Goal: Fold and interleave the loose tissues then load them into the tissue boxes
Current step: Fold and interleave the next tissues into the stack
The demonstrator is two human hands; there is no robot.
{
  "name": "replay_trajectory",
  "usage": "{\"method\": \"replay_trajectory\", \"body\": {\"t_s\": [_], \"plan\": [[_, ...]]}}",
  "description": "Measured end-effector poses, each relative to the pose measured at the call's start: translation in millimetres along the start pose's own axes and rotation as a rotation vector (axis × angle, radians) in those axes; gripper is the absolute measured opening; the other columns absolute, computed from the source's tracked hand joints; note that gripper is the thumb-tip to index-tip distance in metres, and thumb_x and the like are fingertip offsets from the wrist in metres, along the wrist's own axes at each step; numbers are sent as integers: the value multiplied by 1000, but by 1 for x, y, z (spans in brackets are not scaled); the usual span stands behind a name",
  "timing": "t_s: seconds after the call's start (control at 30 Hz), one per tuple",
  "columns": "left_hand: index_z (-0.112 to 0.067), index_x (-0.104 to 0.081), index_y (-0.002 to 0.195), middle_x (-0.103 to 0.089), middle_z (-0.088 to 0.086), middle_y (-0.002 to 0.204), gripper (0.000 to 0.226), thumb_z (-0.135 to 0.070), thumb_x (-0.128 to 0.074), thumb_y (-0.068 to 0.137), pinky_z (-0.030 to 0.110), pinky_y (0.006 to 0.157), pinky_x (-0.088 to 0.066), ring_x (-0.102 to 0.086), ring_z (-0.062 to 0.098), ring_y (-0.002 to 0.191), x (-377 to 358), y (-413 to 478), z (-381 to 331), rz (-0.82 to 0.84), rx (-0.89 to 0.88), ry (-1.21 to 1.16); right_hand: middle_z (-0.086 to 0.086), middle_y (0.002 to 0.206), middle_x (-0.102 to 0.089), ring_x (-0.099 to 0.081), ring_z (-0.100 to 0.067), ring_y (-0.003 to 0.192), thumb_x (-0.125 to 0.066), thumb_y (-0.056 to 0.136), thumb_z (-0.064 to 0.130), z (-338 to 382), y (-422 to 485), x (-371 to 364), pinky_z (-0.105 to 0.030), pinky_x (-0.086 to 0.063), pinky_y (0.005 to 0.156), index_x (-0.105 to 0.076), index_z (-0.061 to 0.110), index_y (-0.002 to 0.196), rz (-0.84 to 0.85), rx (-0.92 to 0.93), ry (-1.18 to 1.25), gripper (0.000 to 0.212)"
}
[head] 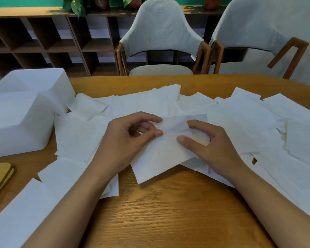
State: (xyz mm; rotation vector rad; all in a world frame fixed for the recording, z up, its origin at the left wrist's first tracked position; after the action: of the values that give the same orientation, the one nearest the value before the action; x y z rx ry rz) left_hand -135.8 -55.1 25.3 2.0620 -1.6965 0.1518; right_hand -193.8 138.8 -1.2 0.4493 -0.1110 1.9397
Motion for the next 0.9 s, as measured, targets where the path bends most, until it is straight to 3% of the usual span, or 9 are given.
{"method": "replay_trajectory", "body": {"t_s": [0.07, 0.2, 0.3, 0.47, 0.53, 0.67, 0.73, 0.83, 0.9], "plan": [[-32, -77, 108, -78, -10, 86, 27, -31, -84, 82, 22, 73, -50, -70, 16, 85, 2, -1, -4, -12, -19, 37, 42, 122, -54, -49, 14, 115, -71, 79, 48, 9, -2, -9, -16, -54, 88, -60, 54, 123, 90, 64, -6, 46], [-34, -77, 105, -77, -16, 84, 26, -37, -83, 81, 13, 78, -47, -71, 11, 91, -4, -5, -9, 1, -28, 98, 48, 147, -22, -30, 12, 136, -74, 79, 52, 12, -3, -18, -26, -40, 108, -25, 69, 141, 143, 102, -81, 81], [-33, -78, 102, -76, -16, 84, 20, -34, -84, 83, 7, 74, -43, -70, 7, 92, -7, -6, -8, -17, -21, 122, 53, 148, -9, -15, 29, 130, -75, 79, 56, 11, -4, -22, -17, -26, 107, -12, 69, 144, 160, 125, -126, 91], [-33, -82, 102, -76, -19, 89, 17, -36, -81, 84, 1, 72, -40, -67, -2, 94, -4, -6, -6, -69, -1, 175, 52, 146, -11, -22, 31, 125, -70, 79, 56, 10, -6, -26, -16, -35, 106, -10, 69, 144, 202, 126, -118, 89], [-33, -82, 103, -76, -20, 92, 19, -38, -80, 85, 1, 72, -40, -66, -4, 95, -2, -5, -4, -78, 12, 186, 53, 146, -10, -20, 32, 126, -68, 80, 57, 12, -6, -27, -10, -32, 103, -10, 68, 145, 202, 135, -124, 88], [-31, -83, 104, -77, -18, 95, 21, -39, -80, 85, 2, 76, -42, -66, -4, 95, -6, -5, -3, -69, 15, 181, 52, 148, -10, -18, 27, 131, -66, 82, 54, 10, -7, -29, -16, -30, 108, -10, 67, 146, 221, 131, -110, 86], [-31, -83, 104, -77, -19, 97, 20, -38, -80, 86, 2, 76, -42, -66, -2, 96, -8, -6, -3, -65, 3, 182, 54, 146, -10, -16, 32, 127, -64, 85, 51, 9, -8, -29, -12, -28, 105, -10, 67, 146, 225, 132, -101, 83], [-28, -84, 104, -77, -17, 95, 17, -32, -81, 87, 7, 75, -46, -68, 5, 95, -7, -6, -5, -67, -48, 189, 52, 147, -10, -19, 29, 129, -60, 94, 45, 6, -7, -31, -23, -31, 112, -10, 71, 143, 239, 118, -71, 75], [-25, -84, 104, -76, -13, 94, 17, -29, -82, 87, 10, 73, -46, -68, 10, 93, -8, -5, -8, -70, -101, 207, 49, 150, -10, -17, 27, 133, -61, 99, 35, 7, -7, -31, -22, -29, 113, -10, 70, 144, 237, 135, -74, 76]]}}
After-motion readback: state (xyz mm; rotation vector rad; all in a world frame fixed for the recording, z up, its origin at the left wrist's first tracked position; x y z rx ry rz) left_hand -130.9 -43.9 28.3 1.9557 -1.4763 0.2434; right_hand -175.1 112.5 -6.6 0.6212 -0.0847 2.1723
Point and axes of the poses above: each hand's wrist, its own y-axis towards the middle knuckle, its own x-axis out of the back of the hand, z = x × y, the point moved 10 cm from there along y, towards the middle knuckle
